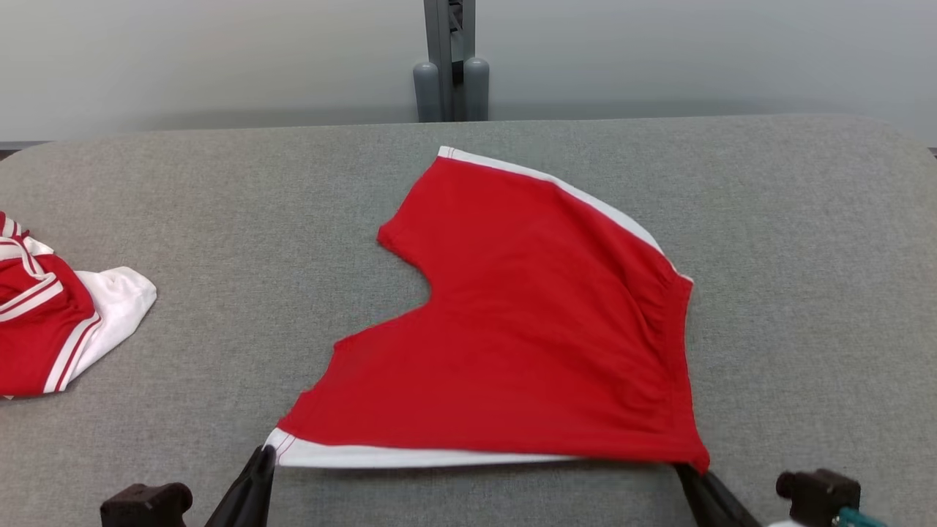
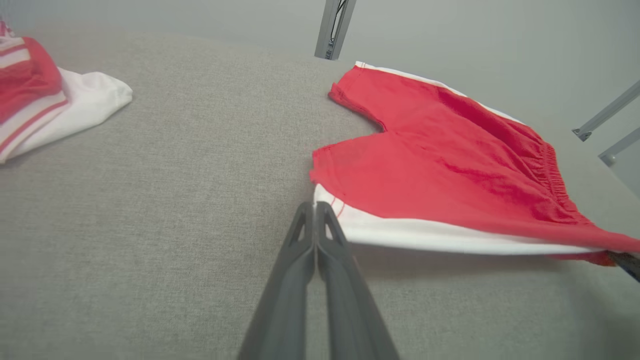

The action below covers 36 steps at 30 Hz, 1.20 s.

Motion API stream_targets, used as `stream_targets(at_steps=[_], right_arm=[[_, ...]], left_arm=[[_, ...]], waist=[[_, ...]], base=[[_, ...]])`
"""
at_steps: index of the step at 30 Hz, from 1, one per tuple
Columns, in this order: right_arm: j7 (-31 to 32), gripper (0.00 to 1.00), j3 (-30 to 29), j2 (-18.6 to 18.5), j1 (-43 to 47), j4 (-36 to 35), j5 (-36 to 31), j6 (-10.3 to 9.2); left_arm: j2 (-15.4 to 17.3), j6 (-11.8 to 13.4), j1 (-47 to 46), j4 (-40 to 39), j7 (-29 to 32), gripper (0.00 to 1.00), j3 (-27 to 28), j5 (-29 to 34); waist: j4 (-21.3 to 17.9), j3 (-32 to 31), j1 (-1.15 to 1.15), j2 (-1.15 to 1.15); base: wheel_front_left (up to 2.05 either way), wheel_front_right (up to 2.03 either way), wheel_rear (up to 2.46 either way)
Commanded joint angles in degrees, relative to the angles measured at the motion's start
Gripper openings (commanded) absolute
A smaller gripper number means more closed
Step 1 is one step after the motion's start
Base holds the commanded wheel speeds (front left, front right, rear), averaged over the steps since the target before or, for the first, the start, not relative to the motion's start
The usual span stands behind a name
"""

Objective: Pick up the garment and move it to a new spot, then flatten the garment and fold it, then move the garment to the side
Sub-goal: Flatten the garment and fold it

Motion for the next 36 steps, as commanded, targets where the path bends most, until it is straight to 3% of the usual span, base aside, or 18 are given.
stream_targets(at_steps=[1, 9, 17, 19, 27, 36], right_arm=[[1.24, 0.0, -0.98, 0.19, 1.7, -1.3, -0.82, 0.0], [7.15, 0.0, -4.07, 3.67, 5.37, -10.34, -3.22, 0.0], [5.78, 0.0, -4.34, 5.05, -2.56, -10.69, -2.37, 0.0], [5.17, 0.0, -3.87, 5.18, -5.68, -9.68, -2.48, 0.0], [0.39, 0.0, -2.52, 5.51, -18.51, -4.09, 0.04, 0.0], [-4.25, 0.0, 3.38, 5.58, -30.33, 4.41, 6.37, 0.0]], left_arm=[[0.88, 0.7, 0.59, -0.74, 0.56, 0.0, 0.72, -0.25], [5.15, 0.37, -1.23, -4.61, 3.81, 0.0, 2.39, 0.86], [6.93, -6.33, -19.15, 0.75, 5.53, 0.0, 0.17, 1.82], [6.94, -8.04, -24.88, 4.26, 5.97, 0.0, -0.47, 2.32], [1.58, -15.33, -49.98, 23.21, 6.95, 0.0, -4.32, 1.44], [0.89, -19.51, -66.99, 42.39, 10.58, 0.0, -5.47, 1.51]], waist=[[-0.02, 0.11, 0.0, 0.0], [-2.03, 2.48, 0.0, 0.0], [-2.76, 7.14, 0.0, 0.0], [-3.39, 8.44, 0.0, 0.0], [-5.34, 15.36, 0.0, 0.0], [-10.58, 20.7, 0.0, 0.0]], base=[[0.0, 0.0, 0.0], [0.0, 0.0, 0.0], [0.0, 0.0, 0.0], [0.0, 0.0, 0.0], [0.0, 0.0, 0.0], [0.0, 0.0, 0.0]])
